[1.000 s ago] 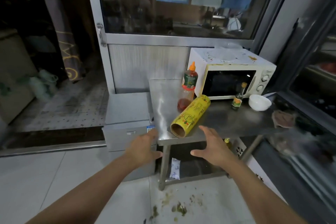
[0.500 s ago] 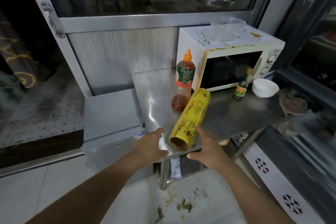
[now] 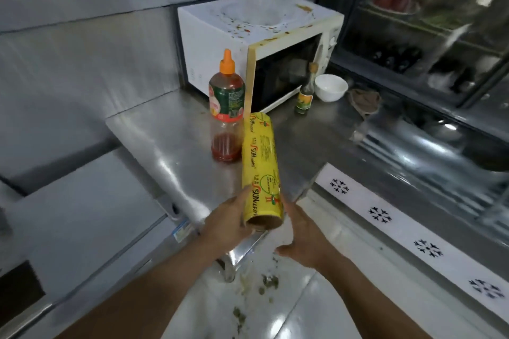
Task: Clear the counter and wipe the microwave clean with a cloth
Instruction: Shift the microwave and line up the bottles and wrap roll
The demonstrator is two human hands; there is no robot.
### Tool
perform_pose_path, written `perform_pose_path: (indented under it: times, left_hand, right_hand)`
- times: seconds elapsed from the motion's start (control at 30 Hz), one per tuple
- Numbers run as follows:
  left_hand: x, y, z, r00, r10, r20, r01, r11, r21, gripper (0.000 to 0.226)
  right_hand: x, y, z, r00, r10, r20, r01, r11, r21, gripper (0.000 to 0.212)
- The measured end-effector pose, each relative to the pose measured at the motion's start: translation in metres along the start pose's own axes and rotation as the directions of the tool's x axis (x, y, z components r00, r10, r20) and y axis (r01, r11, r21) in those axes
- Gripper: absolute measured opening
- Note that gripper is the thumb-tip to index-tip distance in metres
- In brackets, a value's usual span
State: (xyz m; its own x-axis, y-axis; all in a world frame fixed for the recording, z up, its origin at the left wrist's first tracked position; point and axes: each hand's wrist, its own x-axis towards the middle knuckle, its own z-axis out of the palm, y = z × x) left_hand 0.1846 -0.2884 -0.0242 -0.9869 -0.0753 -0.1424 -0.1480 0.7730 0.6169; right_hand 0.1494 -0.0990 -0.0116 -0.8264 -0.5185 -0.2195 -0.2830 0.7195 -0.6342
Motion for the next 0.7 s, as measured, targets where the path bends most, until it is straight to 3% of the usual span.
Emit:
perform_pose_path:
  times: [0.33,0.5,0.7]
  left_hand:
    - [0.010,-0.006,0.009,0.992,0.077,-0.097,-0.078,0.997,-0.007,0.085]
    - [0.001,0.001,-0.009,0.992,0.020,-0.122,-0.020,1.000,0.002,0.079]
    - [-0.016,0.029,-0.048,0.961,0.029,-0.274,-0.052,0.996,-0.078,0.063]
  right_hand:
    - [-0.006,-0.011,0.030,0.980,0.132,-0.151,-0.120,0.989,0.087,0.114]
    - [-0.012,-0.022,0.028,0.980,0.086,-0.181,-0.065,0.991,0.118,0.112]
    - [-0.024,-0.050,-0.003,0.968,-0.048,-0.245,0.058,0.998,0.033,0.097]
